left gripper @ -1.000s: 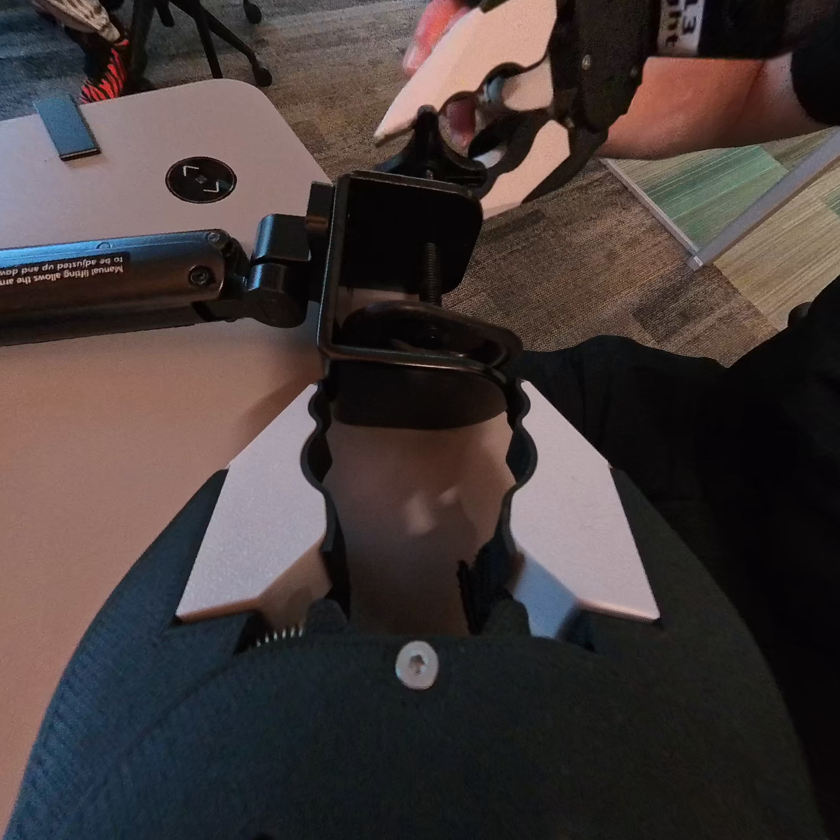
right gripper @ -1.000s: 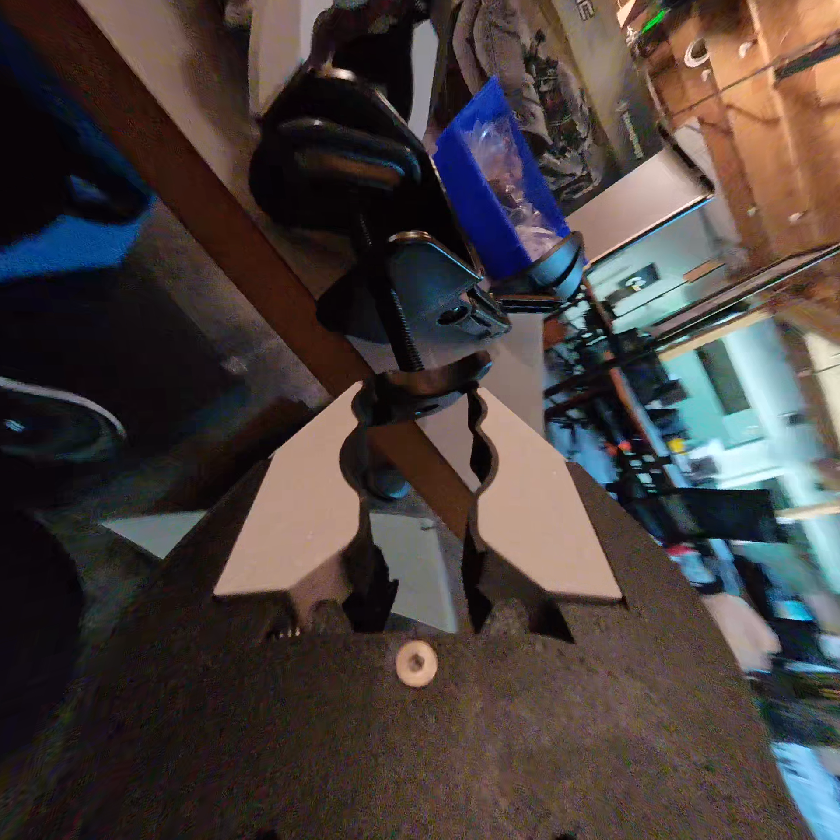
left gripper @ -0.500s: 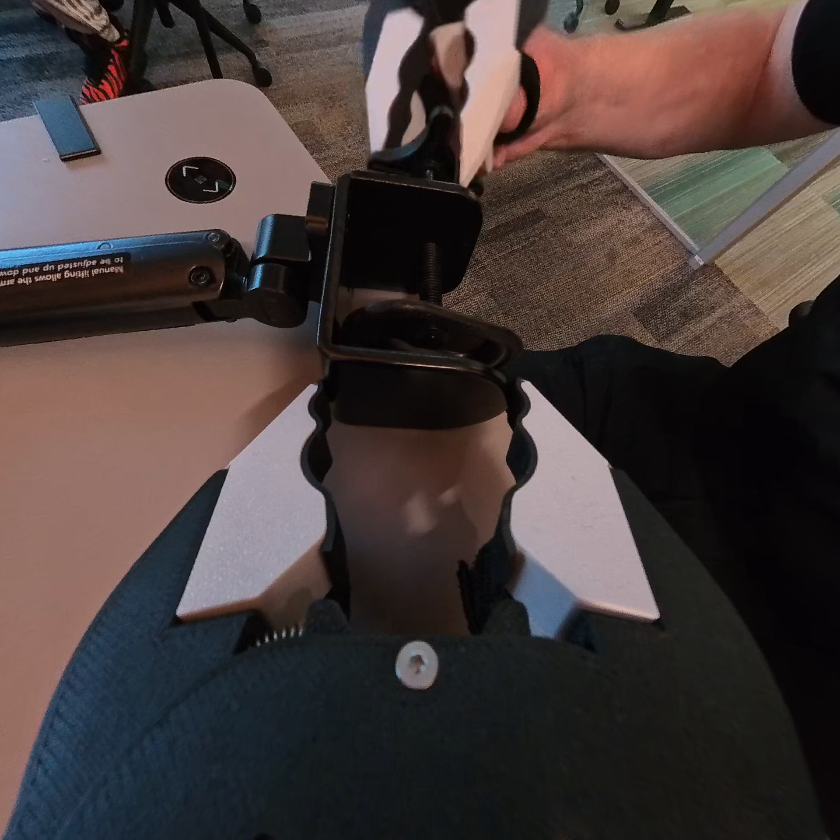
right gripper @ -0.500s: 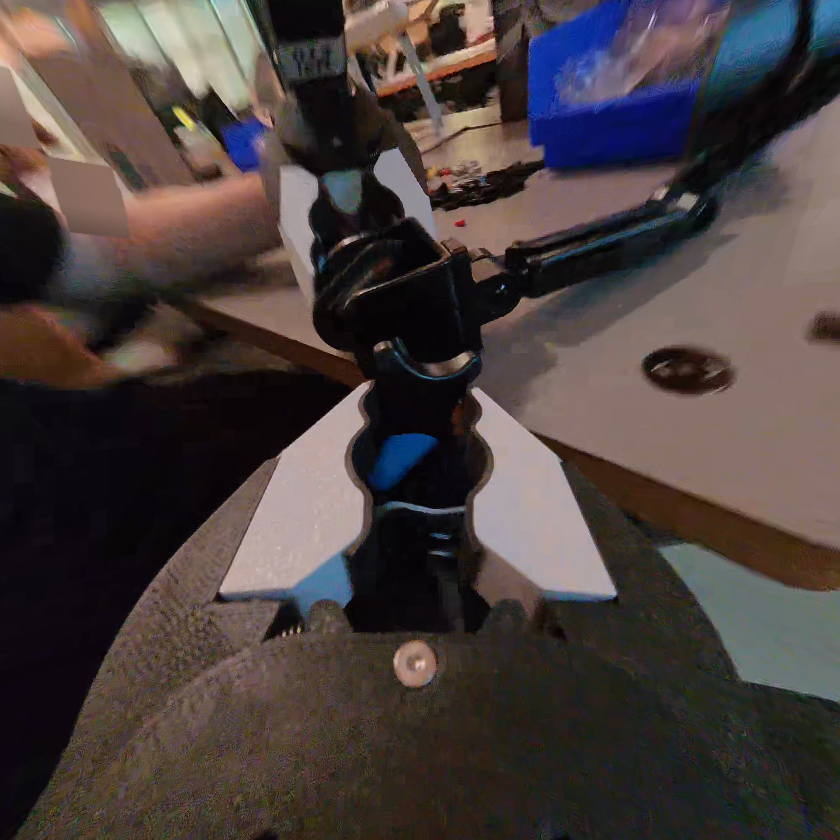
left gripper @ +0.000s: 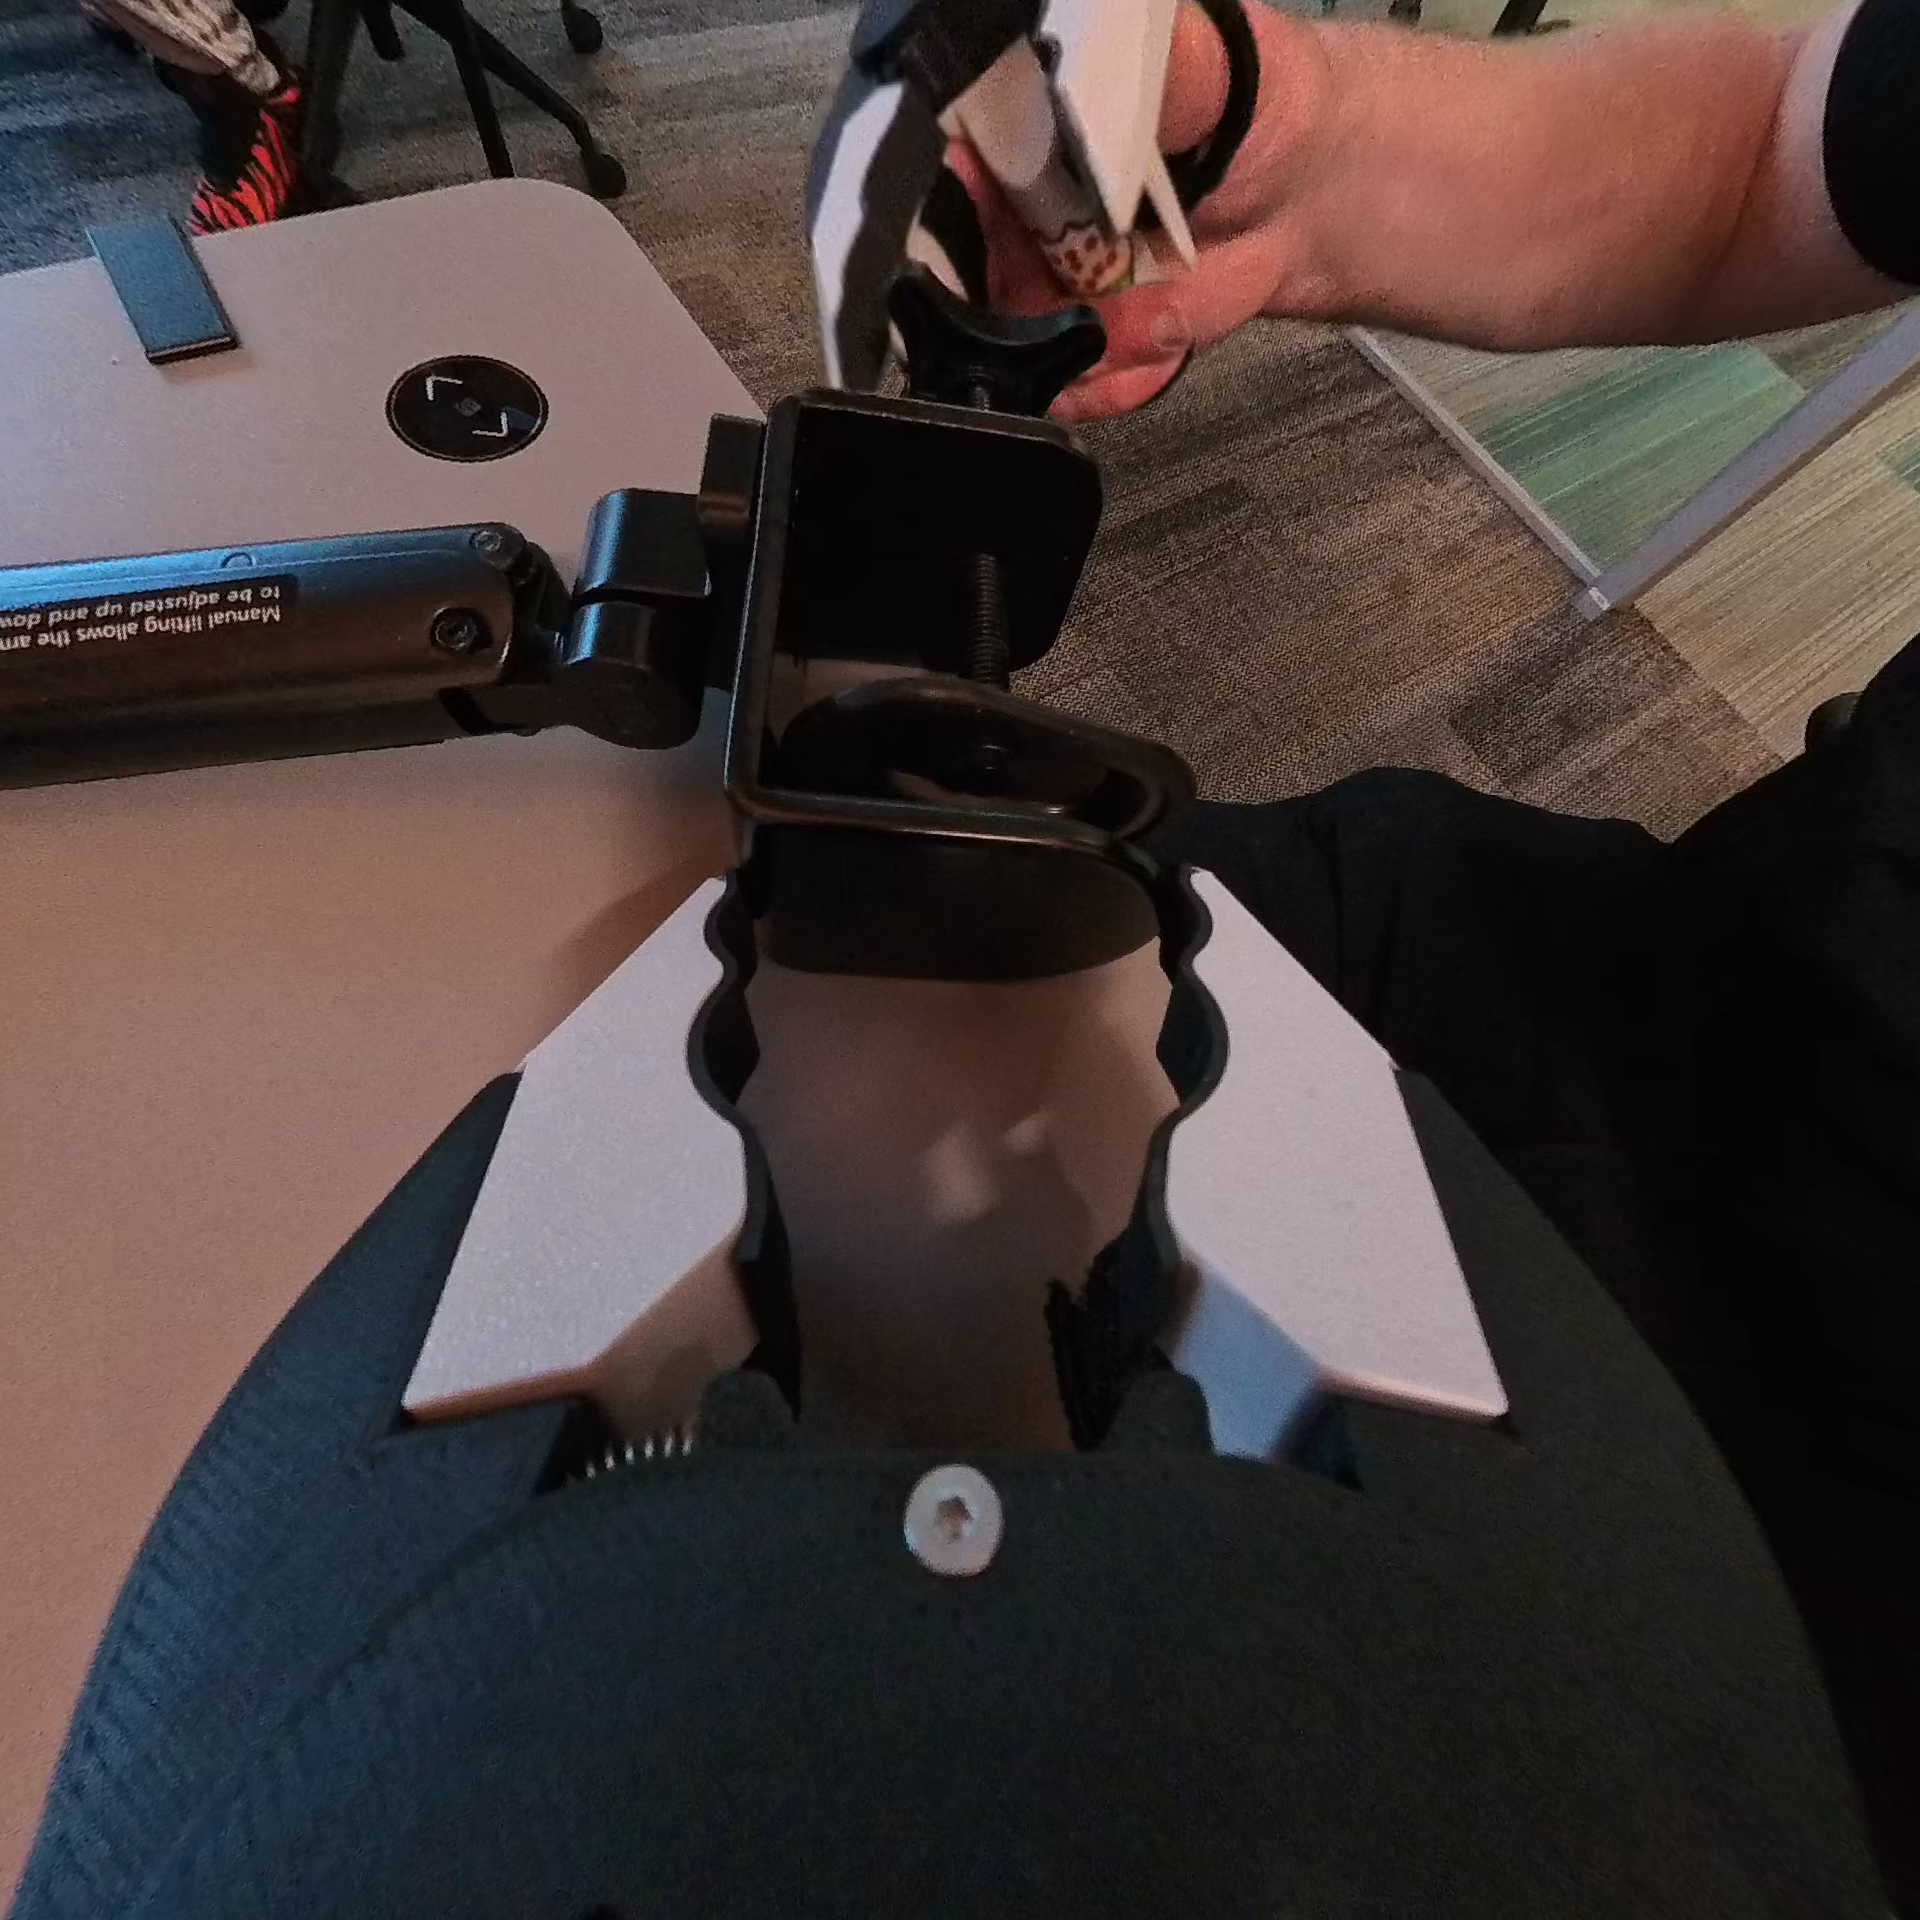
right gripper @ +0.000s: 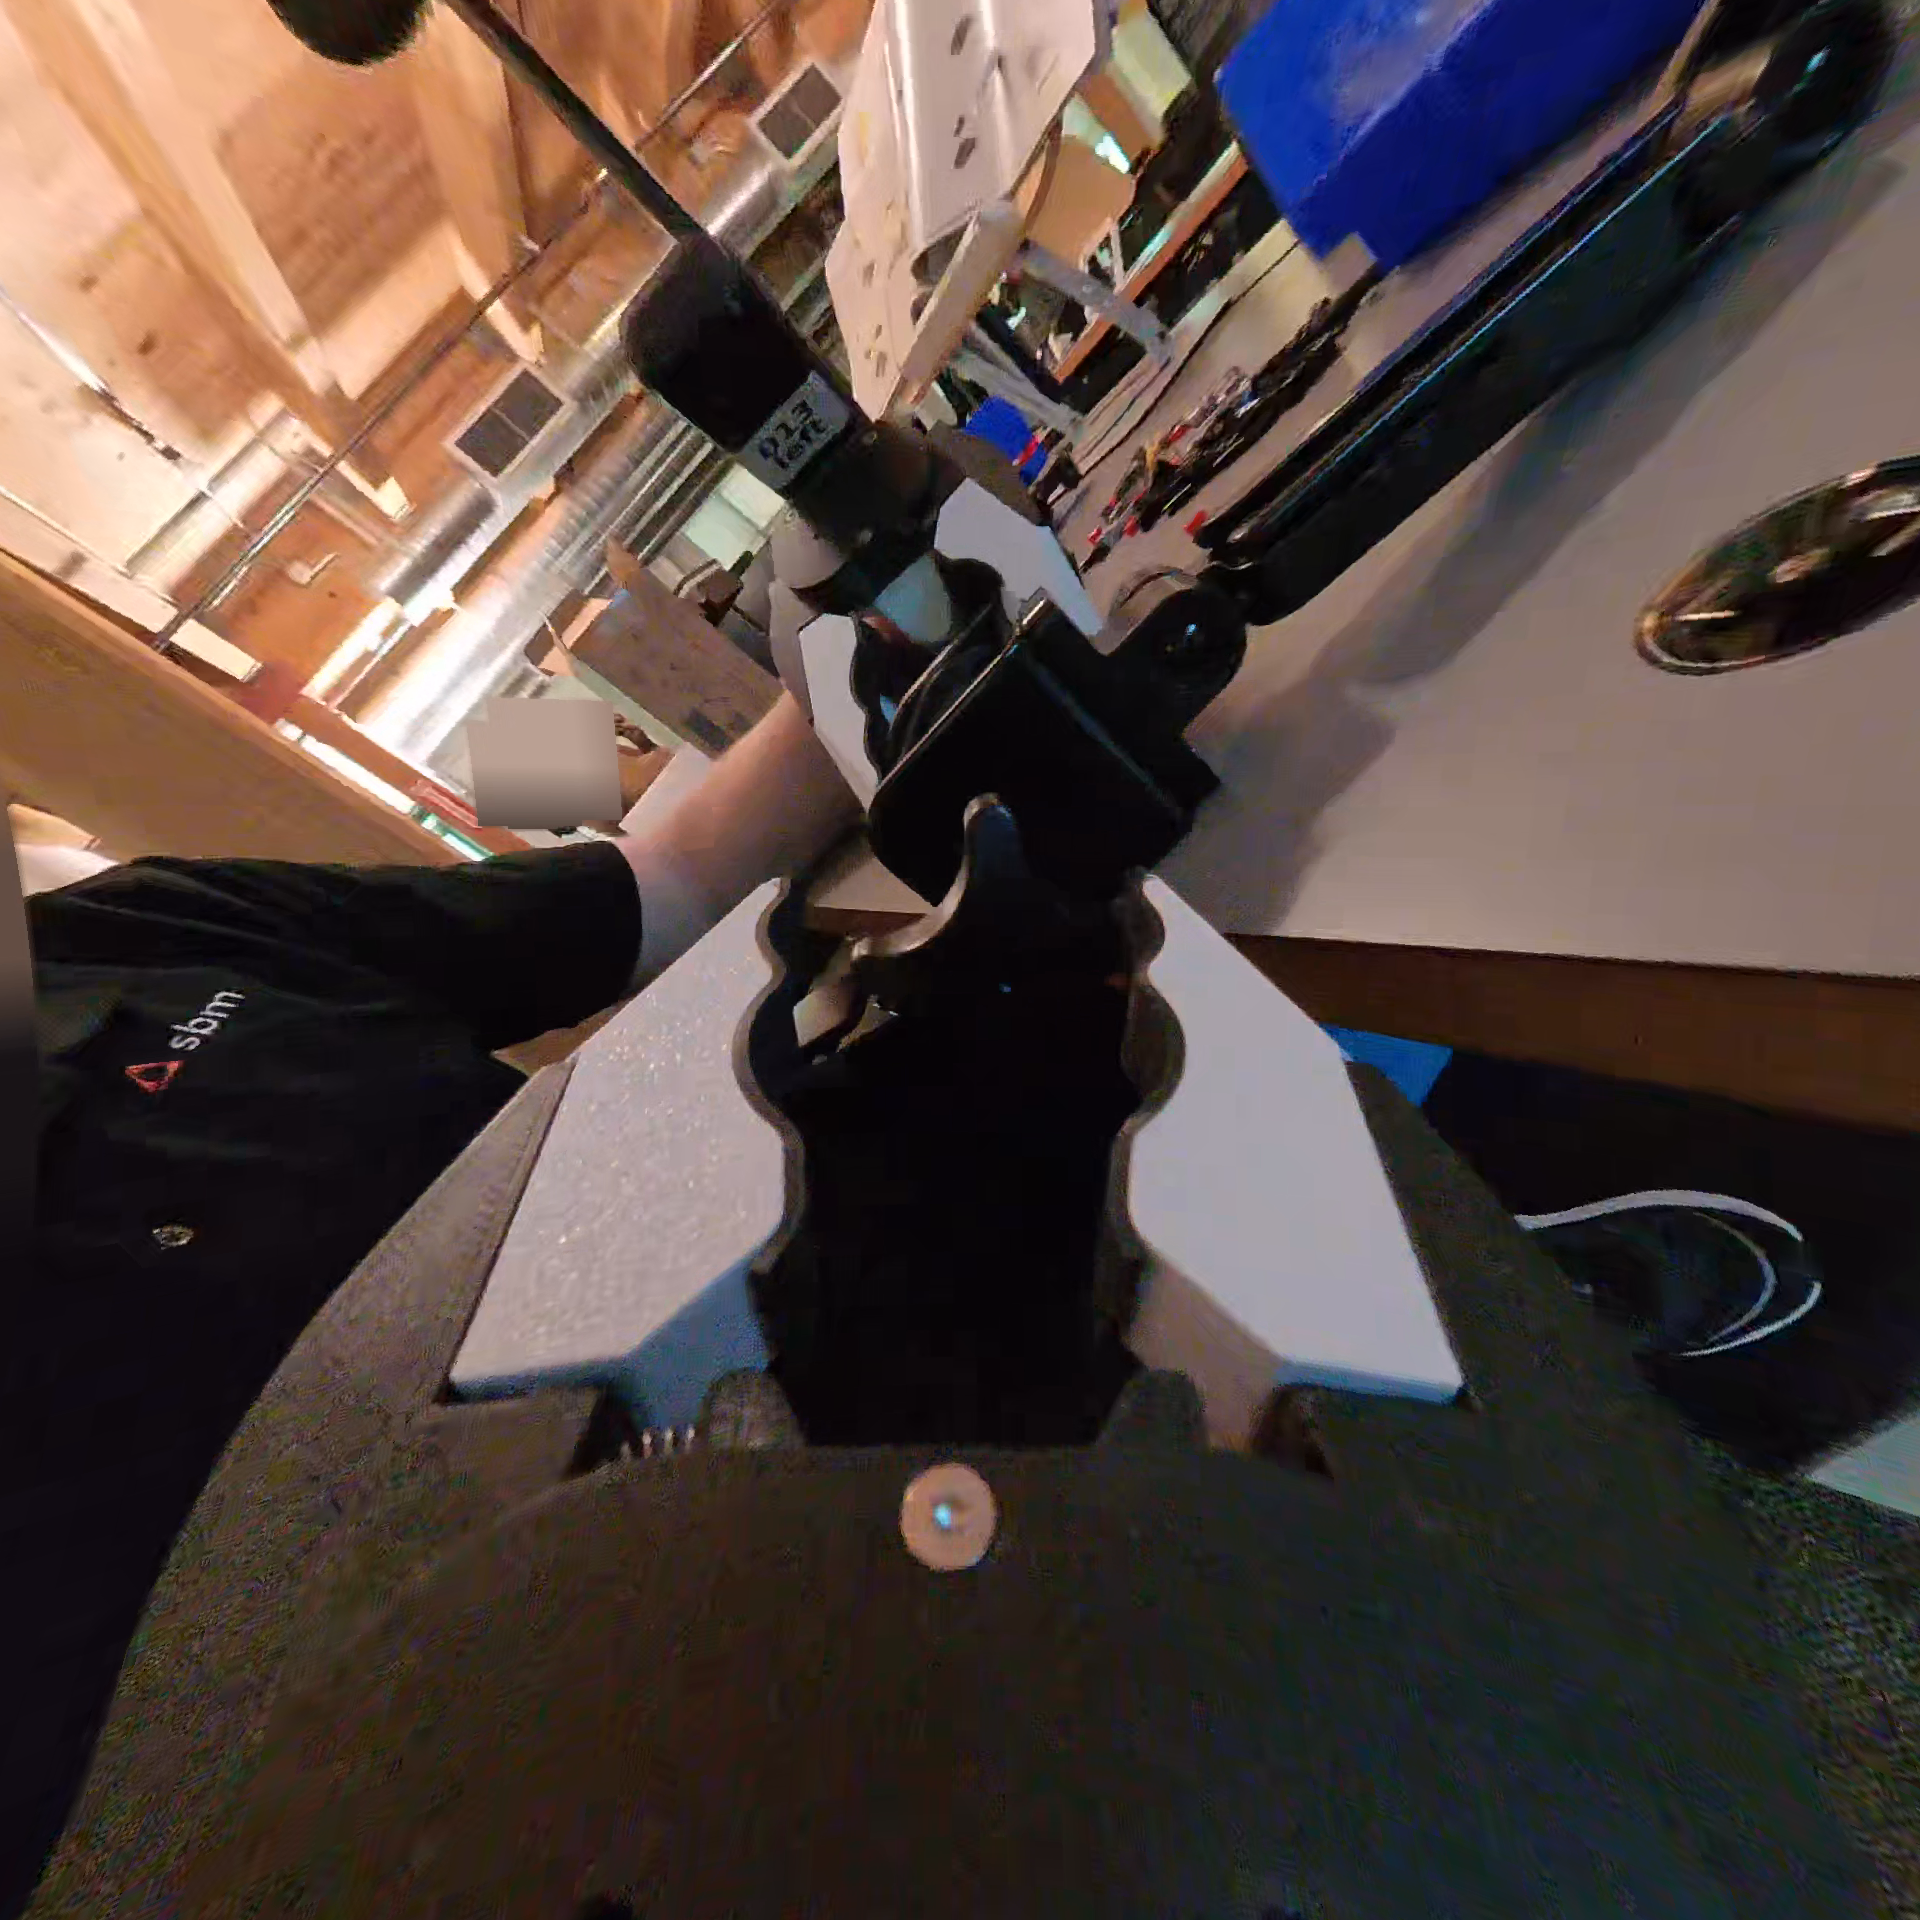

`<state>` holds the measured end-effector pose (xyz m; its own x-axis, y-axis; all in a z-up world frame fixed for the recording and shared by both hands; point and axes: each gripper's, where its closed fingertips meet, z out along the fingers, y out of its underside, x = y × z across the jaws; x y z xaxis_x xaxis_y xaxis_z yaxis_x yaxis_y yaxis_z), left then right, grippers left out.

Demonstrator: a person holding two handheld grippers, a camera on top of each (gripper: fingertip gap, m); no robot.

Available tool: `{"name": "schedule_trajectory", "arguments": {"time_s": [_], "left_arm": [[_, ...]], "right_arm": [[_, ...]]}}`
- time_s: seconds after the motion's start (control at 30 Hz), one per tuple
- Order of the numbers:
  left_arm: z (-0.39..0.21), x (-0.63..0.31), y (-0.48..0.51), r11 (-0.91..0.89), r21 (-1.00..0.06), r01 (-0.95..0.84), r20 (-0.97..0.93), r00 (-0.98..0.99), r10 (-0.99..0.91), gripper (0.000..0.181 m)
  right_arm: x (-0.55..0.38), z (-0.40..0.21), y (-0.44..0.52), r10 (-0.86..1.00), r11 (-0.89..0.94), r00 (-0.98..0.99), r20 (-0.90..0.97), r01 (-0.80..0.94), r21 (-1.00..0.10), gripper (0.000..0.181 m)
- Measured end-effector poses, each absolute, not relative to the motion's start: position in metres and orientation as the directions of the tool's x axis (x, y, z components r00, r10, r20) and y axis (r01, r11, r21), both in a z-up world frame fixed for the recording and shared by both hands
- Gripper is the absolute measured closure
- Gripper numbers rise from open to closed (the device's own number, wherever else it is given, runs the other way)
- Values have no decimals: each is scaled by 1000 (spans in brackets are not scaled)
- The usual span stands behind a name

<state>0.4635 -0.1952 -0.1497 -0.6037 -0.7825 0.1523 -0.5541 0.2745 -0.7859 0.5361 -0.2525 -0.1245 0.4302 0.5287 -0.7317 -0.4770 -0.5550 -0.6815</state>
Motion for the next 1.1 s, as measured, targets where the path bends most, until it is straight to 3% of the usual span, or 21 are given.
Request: {"name": "schedule_trajectory", "arguments": {"time_s": [0.1,0.27,0.4,0.6,0.7,0.77,0.83,0.87,0.93,0.97,1.03,1.1], "left_arm": [[-150,462,-197,280,-786,-551,153,-613,-775,102],[-150,462,-199,283,-786,-550,154,-616,-773,102],[-150,462,-199,282,-786,-550,154,-616,-772,102],[-150,462,-199,284,-786,-549,152,-617,-772,101],[-150,462,-199,284,-786,-550,151,-615,-774,101],[-150,462,-199,284,-785,-550,151,-616,-773,101],[-150,462,-199,285,-785,-549,153,-618,-771,102],[-150,462,-199,285,-785,-549,154,-620,-769,102],[-150,461,-200,293,-786,-545,149,-626,-766,102],[-150,461,-200,290,-785,-547,152,-625,-766,102],[-150,462,-199,285,-785,-550,153,-618,-771,101],[-150,463,-198,285,-785,-550,147,-612,-777,101]], "right_arm": [[527,-131,-244,468,-612,480,-742,-429,-664,144],[543,-124,-250,443,-576,567,-694,-413,-705,116],[551,-140,-262,354,-606,572,-740,-463,-647,117],[526,-140,-252,361,-667,374,-854,-536,-517,119],[524,-140,-247,369,-676,387,-845,-512,-530,118],[524,-140,-246,422,-636,447,-789,-474,-609,120],[524,-141,-246,475,-579,533,-701,-410,-704,121],[527,-143,-243,486,-527,621,-615,-353,-773,133],[531,-144,-240,524,-386,804,-279,-68,-920,138],[533,-143,-238,522,-329,848,-96,96,-939,139],[537,-143,-235,499,-228,842,205,356,-906,138],[543,-142,-233,403,-136,757,513,604,-785,137]]}}
